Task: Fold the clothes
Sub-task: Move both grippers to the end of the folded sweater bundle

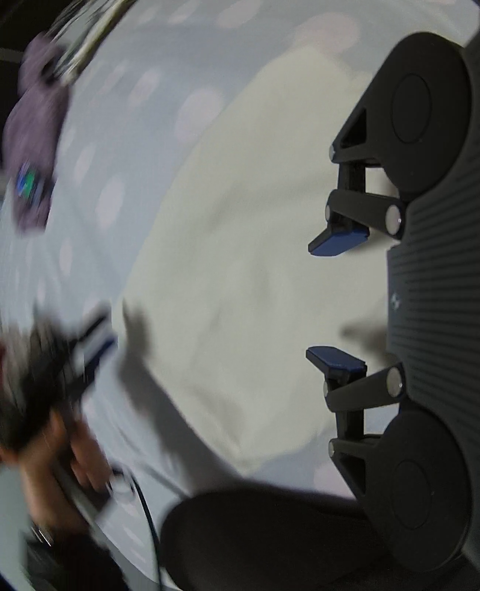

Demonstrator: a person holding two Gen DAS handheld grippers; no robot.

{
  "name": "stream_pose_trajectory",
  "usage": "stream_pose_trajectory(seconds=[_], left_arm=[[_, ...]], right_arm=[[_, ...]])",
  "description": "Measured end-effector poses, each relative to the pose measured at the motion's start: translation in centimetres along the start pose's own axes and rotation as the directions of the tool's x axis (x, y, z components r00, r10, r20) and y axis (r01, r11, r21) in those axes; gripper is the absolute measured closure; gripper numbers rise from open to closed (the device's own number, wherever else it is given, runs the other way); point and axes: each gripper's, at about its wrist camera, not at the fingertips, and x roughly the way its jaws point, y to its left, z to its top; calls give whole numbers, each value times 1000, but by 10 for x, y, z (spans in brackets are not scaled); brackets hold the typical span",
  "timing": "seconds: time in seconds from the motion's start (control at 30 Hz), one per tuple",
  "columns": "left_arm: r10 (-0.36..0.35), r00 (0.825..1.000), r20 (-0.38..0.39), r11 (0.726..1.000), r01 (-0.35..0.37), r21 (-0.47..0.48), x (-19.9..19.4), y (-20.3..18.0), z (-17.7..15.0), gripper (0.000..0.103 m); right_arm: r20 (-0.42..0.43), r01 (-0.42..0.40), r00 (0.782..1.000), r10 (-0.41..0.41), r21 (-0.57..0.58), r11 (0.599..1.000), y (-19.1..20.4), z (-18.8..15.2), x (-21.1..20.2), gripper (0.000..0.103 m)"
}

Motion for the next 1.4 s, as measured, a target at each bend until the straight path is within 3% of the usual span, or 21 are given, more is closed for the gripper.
stream_pose_trajectory(seconds=[0.13, 0.27, 0.37, 0.63, 0.77, 1.0, 1.17, 1.27, 1.33, 1.4], left_arm=[[-20, 999, -25, 999, 19, -34, 12, 13, 1, 55], [-85, 996, -40, 992, 81, -92, 17, 27, 0, 55], [-114, 993, -39, 985, 107, -135, 18, 34, 0, 55], [-125, 991, -47, 981, 117, -152, 27, 33, 5, 53], [-147, 988, -34, 975, 140, -170, 27, 37, 3, 52], [-154, 988, -26, 973, 147, -175, 25, 39, 3, 53], [-145, 989, -13, 973, 141, -181, 20, 43, 2, 55], [-146, 989, -6, 974, 143, -177, 21, 43, 0, 55], [-143, 990, -1, 975, 141, -171, 22, 42, -1, 55], [-138, 990, 5, 978, 137, -158, 22, 40, 0, 55]], right_arm=[[64, 12, 998, 0, -188, 982, 49, 6, 13, 46], [142, 31, 990, 29, -403, 915, 99, 5, 28, 46], [147, 37, 988, 38, -480, 877, 129, 4, 40, 46], [189, 132, 980, -56, -415, 900, 161, 10, 76, 40], [201, 133, 978, -58, -384, 914, 160, 13, 88, 40], [265, 227, 956, -122, -411, 883, 173, 9, 95, 40], [341, 324, 923, -178, -441, 837, 184, 3, 104, 41], [356, 355, 915, -191, -481, 802, 188, 1, 109, 48], [360, 370, 911, -201, -496, 786, 189, 1, 107, 69], [365, 381, 907, -210, -502, 776, 189, 3, 107, 83]])
